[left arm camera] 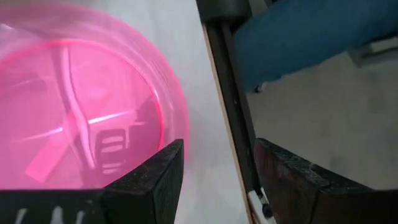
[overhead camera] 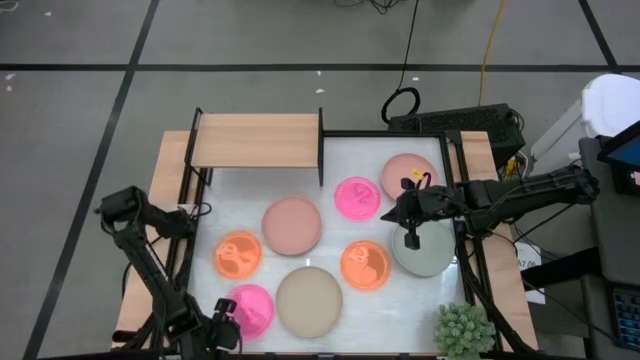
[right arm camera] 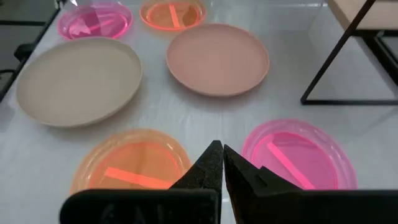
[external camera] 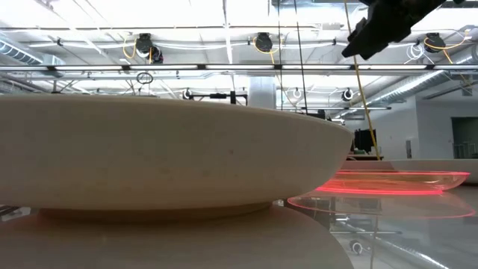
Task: Place and stack plates onto a shelf
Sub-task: Put the bottom small pink plate on the shelf
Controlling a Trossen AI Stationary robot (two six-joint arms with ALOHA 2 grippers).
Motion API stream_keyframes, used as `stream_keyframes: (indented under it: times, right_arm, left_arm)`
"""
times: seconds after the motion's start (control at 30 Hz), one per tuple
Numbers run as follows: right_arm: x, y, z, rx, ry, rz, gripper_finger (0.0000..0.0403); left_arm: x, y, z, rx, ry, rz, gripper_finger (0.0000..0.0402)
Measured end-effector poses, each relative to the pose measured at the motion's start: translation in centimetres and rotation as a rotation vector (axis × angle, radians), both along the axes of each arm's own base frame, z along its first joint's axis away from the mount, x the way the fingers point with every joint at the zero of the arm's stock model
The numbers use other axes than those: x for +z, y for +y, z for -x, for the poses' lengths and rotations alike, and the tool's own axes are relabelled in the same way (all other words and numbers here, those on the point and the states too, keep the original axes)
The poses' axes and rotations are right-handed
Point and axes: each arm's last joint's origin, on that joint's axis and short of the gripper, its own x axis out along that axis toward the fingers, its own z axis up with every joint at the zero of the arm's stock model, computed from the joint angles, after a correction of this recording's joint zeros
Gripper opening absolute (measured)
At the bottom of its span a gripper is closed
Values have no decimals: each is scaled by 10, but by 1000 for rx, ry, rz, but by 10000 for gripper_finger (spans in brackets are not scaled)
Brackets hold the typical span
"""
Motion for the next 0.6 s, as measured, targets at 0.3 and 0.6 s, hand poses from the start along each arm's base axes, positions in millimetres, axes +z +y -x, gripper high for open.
stream_keyframes:
  times: [0.3, 0.6]
  right_arm:
    - [3, 0, -2, 23, -32, 29, 0]
    - [3, 0, -2, 29, -32, 37, 0]
  left_arm:
    - [-22, -7, 4, -27, 29, -71, 202]
    - [-24, 1, 6, -25, -1, -180, 202]
